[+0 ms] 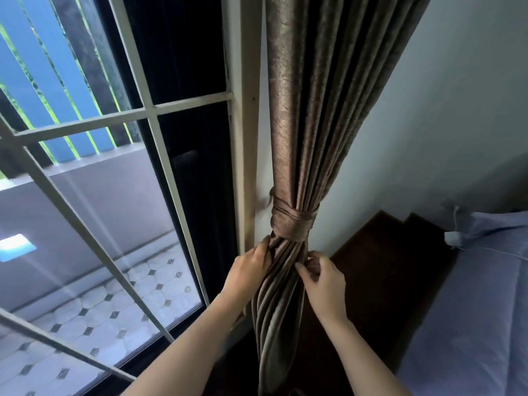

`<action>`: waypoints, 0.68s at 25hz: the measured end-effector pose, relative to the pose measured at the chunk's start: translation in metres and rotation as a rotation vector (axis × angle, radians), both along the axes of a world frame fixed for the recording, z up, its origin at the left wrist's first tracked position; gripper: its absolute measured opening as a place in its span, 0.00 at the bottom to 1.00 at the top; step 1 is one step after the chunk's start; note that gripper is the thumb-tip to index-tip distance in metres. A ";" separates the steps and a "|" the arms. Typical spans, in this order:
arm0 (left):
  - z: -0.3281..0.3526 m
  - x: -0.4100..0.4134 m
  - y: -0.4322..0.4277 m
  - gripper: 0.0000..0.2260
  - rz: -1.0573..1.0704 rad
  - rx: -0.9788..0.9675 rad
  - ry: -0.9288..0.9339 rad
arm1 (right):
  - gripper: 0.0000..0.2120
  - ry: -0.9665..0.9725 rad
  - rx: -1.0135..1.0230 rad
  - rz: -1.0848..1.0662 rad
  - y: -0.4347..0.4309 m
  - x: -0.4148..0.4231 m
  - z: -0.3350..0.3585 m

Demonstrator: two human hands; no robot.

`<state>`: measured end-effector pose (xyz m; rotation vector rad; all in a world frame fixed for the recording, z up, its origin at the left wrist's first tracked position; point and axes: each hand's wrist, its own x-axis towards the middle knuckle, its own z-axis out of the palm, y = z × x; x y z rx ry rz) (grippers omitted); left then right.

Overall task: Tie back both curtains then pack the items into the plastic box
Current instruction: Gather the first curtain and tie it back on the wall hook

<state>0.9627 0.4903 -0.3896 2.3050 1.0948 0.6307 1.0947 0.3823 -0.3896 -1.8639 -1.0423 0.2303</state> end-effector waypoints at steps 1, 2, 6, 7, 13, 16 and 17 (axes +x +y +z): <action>-0.002 -0.001 -0.001 0.14 0.005 0.081 0.031 | 0.09 -0.034 -0.012 0.001 0.000 0.002 0.000; -0.004 -0.003 -0.004 0.11 0.006 0.114 0.035 | 0.08 -0.066 -0.026 0.002 -0.001 0.004 0.000; -0.009 0.001 -0.013 0.03 0.007 0.171 0.037 | 0.08 -0.078 -0.079 0.042 -0.004 0.006 -0.005; -0.009 0.002 -0.010 0.03 0.026 0.198 0.059 | 0.08 -0.073 -0.098 0.059 -0.004 0.005 -0.005; -0.018 0.009 -0.007 0.12 0.021 -0.134 0.108 | 0.10 0.053 -0.108 0.165 -0.008 0.006 -0.006; -0.019 0.004 -0.010 0.08 0.069 0.037 0.180 | 0.09 -0.038 -0.134 0.067 -0.009 0.008 -0.011; -0.021 0.001 -0.012 0.04 0.071 0.139 0.214 | 0.07 -0.073 -0.140 0.031 -0.009 0.009 -0.011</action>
